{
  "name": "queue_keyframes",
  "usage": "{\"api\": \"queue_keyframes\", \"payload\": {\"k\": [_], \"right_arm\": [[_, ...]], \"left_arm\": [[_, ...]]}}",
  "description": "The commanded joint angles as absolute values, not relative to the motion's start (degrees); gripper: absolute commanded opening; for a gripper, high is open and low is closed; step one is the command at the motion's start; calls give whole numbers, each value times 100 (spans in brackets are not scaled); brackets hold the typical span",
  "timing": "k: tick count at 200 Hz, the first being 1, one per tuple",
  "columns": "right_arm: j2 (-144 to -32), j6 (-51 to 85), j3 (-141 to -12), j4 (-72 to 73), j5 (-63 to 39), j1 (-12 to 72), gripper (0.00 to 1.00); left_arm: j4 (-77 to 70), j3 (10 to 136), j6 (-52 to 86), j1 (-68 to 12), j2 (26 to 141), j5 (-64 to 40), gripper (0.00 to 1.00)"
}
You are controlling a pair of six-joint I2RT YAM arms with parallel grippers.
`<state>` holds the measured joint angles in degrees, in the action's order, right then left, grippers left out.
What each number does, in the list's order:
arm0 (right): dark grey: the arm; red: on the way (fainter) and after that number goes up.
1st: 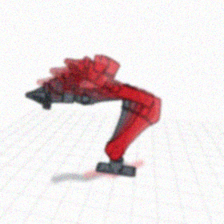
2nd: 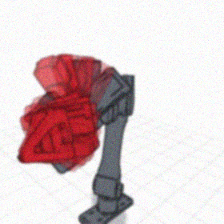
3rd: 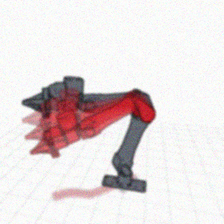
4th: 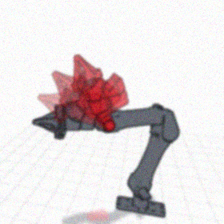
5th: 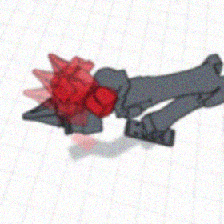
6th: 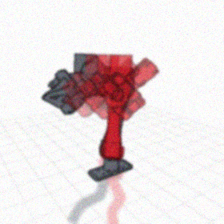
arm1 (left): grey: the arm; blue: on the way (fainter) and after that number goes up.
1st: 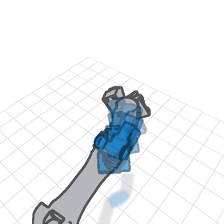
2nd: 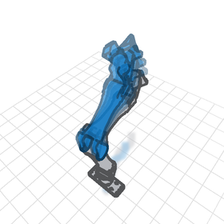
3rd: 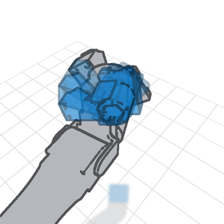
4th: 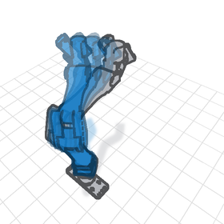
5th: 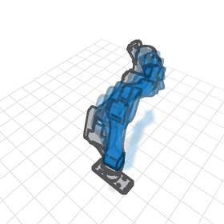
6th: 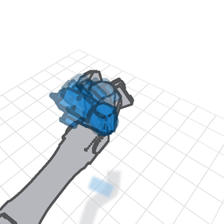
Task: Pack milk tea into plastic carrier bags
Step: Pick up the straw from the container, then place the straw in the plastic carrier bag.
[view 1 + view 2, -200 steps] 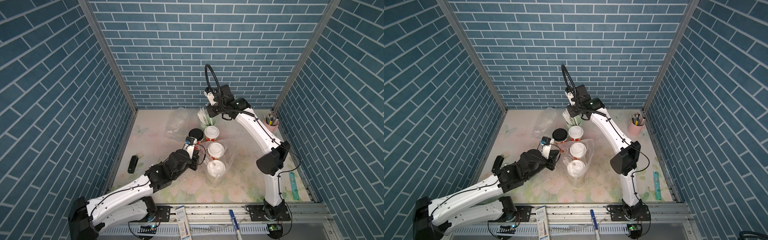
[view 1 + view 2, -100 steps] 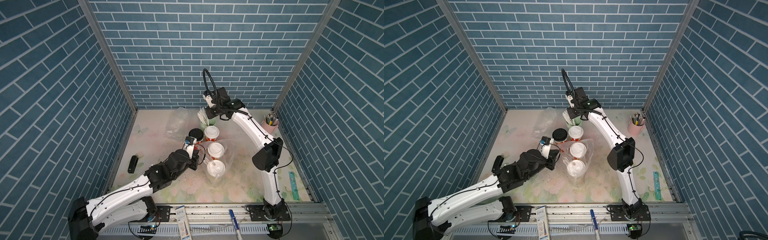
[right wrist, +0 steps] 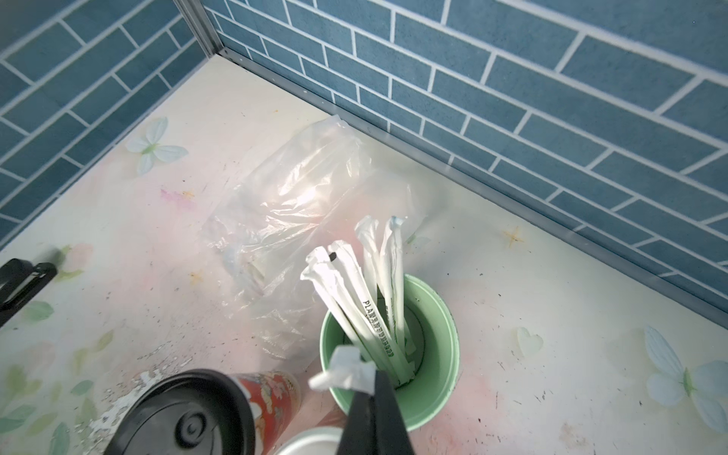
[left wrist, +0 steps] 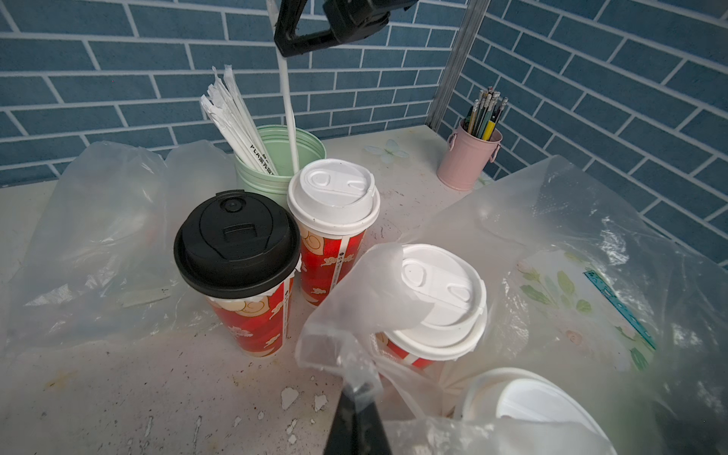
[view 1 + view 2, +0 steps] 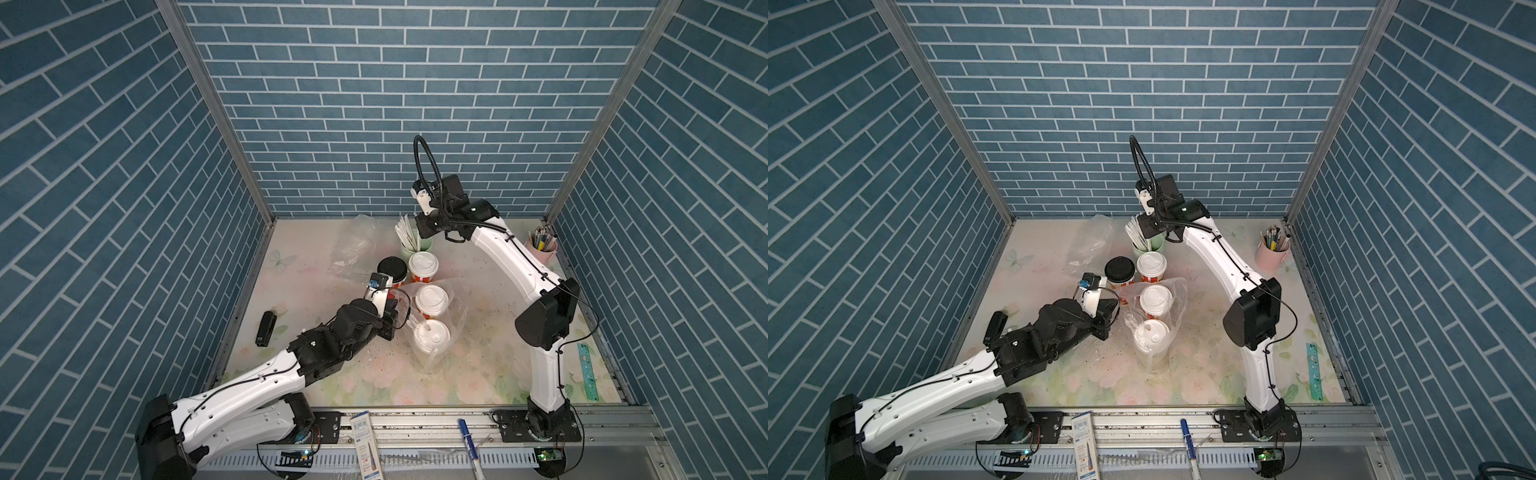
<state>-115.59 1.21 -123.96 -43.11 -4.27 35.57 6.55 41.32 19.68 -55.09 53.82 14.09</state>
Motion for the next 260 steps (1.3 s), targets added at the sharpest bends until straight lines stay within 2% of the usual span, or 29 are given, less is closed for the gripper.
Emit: {"api": "queue_keyframes", "payload": {"k": [1, 62, 125, 202, 260], "right_arm": [[-10841, 79, -12055, -3732, -925, 3438, 0], [-10037, 124, -11232, -2973, -1417, 3293, 0], [-9463, 150, -11180, -2915, -1760, 3259, 0], [-8086, 290, -10851, -3993, -1847, 3390, 0], [-7717, 247, -10661, -5116, -1626, 4076, 0]], "left_arm": [[538, 4017, 1959, -5517, 5303, 1441, 0], [439, 4017, 1939, -5515, 5308, 1407, 0], [404, 3867, 1942, -5520, 5246, 1434, 0], [413, 3919, 1917, -5519, 5243, 1371, 0], [529, 4185, 1834, -5520, 5409, 1259, 0]]}}
